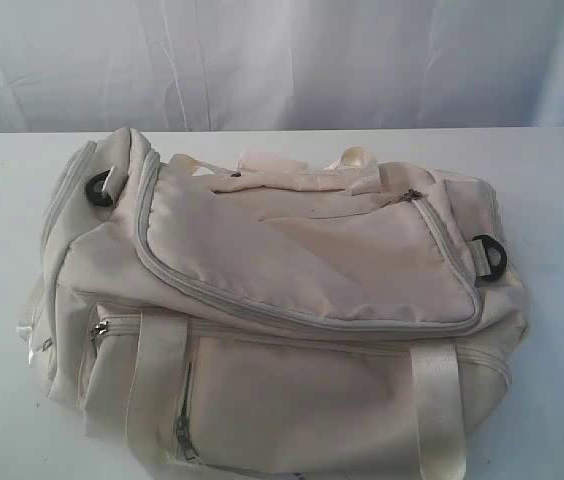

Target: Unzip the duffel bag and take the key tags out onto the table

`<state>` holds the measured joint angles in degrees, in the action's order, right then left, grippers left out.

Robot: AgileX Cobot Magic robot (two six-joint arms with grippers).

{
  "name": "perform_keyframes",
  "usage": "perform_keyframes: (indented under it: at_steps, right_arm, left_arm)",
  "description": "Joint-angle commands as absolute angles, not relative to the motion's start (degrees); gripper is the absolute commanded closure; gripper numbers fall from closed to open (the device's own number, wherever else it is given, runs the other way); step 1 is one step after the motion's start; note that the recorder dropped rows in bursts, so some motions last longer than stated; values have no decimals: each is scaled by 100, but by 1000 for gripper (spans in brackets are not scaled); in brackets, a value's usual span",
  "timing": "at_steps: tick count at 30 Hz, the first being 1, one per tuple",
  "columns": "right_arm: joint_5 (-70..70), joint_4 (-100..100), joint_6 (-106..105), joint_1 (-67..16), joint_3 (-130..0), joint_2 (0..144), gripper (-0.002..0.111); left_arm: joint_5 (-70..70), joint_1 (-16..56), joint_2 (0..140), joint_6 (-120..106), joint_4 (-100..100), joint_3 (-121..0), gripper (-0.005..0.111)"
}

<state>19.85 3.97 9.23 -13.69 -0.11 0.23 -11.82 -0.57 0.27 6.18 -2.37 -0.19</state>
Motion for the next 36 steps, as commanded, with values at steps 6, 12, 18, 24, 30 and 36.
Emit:
perform_keyframes:
  at_steps: [6,12,18,24,30,36]
  right_arm:
    - [1962,446,883,-1356,0,0,108]
    - [1948,446,883,-1356,0,0,108]
    - [1214,446,922,-1356,0,0,108]
    - [-1159,446,922,-1356,0,0,108]
    - [-3154,446,922,-1356,0,0,108]
    - [-3562,446,922,-1356,0,0,108]
  left_arm:
    - [-1158,-67,0,606,-215,0,107]
    - [-1158,-67,0,606,-215,0,107]
    - [-223,-67,0,606,-215,0,107]
    - [2065,-67,0,606,-215,0,107]
    - [3953,-67,0,606,-215,0,107]
    - [4436,-67,0,606,-215,0,107]
